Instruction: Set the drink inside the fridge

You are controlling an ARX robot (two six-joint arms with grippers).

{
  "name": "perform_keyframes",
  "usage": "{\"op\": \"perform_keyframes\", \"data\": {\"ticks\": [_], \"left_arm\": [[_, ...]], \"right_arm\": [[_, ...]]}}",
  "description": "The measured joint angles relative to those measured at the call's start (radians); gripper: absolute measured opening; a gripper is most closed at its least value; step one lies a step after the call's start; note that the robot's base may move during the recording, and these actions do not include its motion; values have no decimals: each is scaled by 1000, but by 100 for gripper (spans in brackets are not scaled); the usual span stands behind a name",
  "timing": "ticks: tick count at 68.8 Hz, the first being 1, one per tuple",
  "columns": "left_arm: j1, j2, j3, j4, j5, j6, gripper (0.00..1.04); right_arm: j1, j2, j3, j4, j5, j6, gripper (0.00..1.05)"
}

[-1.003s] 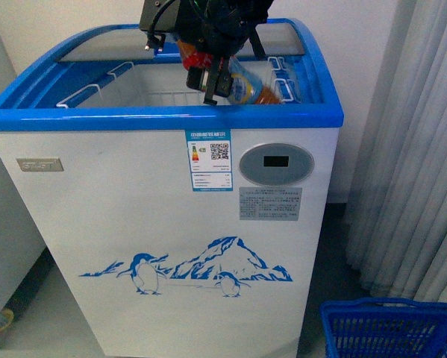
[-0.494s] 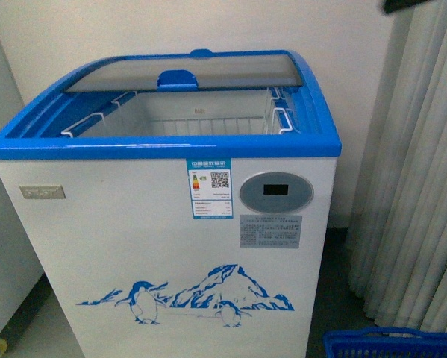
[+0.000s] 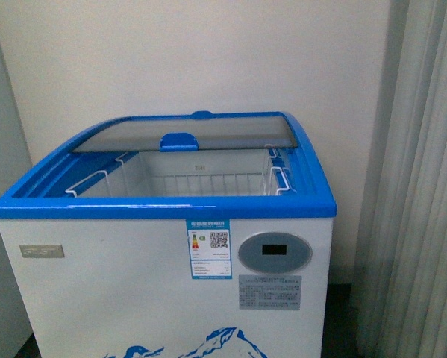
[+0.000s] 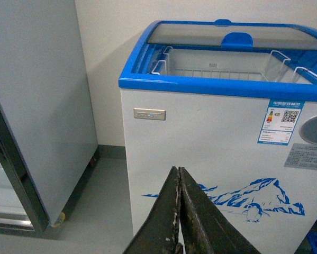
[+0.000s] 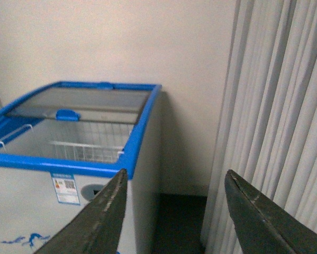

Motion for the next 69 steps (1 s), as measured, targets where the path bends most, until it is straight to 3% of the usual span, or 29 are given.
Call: {"op": "perform_keyframes", "data": {"ticks": [18, 69], "left_arm": [[0, -1, 0, 0, 0, 0, 3], [0, -1, 0, 0, 0, 0, 3]], "right_arm": [[-2, -97, -252, 89, -2, 0, 3], [-2, -269, -502, 175, -4, 3, 3]]}}
